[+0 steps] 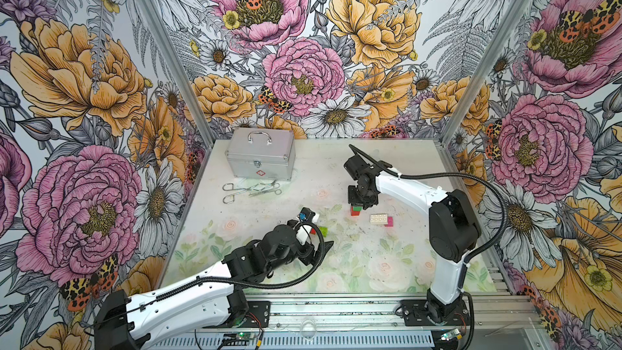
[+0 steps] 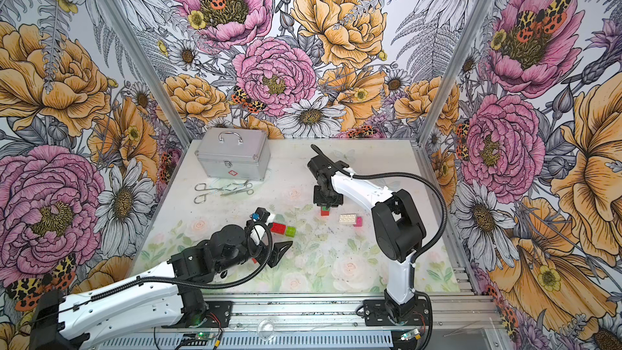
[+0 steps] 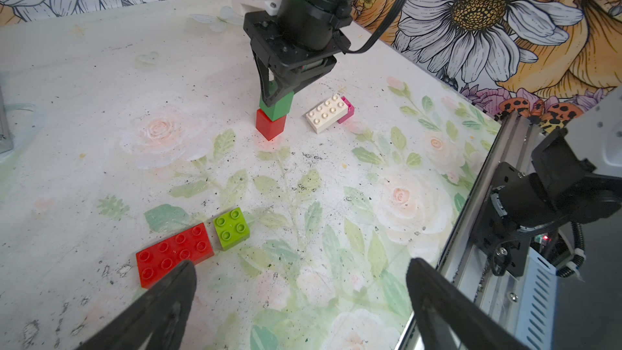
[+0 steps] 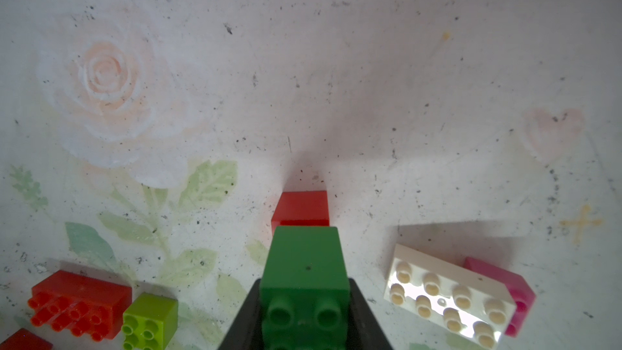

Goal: Assemble the letter r with lego
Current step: Assemble the lego brick with the lego brick.

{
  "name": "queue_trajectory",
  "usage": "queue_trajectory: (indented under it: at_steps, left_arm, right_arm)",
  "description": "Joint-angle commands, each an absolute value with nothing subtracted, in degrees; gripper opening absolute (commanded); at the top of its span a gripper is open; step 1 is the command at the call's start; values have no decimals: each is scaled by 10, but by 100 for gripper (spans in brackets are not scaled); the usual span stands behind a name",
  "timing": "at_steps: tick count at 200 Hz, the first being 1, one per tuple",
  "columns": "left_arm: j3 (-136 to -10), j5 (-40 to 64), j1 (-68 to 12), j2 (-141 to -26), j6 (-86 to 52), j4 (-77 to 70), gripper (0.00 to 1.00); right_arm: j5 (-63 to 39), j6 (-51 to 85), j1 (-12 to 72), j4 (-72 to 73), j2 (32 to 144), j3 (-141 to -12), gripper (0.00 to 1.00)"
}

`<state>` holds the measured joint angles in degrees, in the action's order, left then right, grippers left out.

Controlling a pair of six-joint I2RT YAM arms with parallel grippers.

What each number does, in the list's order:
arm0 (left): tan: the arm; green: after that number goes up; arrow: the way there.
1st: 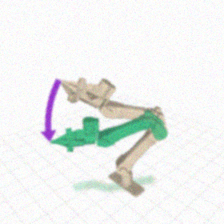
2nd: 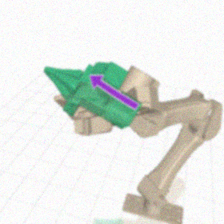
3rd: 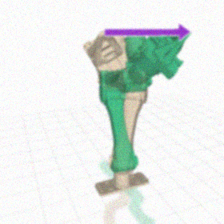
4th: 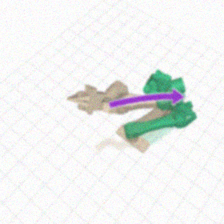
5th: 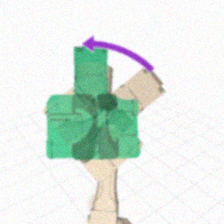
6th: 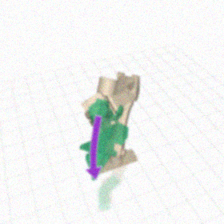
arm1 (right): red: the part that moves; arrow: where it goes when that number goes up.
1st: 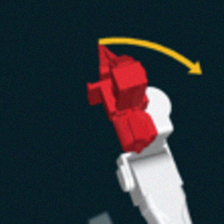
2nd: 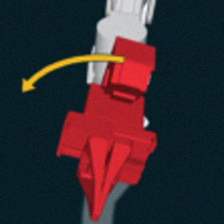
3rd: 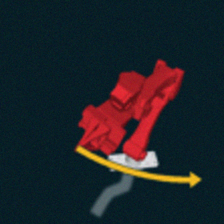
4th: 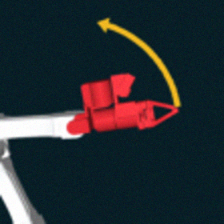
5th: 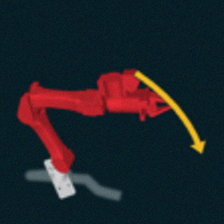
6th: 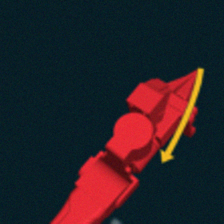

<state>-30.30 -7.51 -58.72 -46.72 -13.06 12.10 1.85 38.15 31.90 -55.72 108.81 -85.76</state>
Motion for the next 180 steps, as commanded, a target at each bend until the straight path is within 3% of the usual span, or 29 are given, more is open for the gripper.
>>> queue_trajectory:
  at_steps: [1,180]
  left_arm:
    - [-298,-58,-582,-466,-122,105,99]
    - [-303,-57,-577,-479,-129,102,99]
  right_arm:
    - [17,380,318,-584,1113,-860,26]
    - [63,369,328,-563,1123,-853,26]
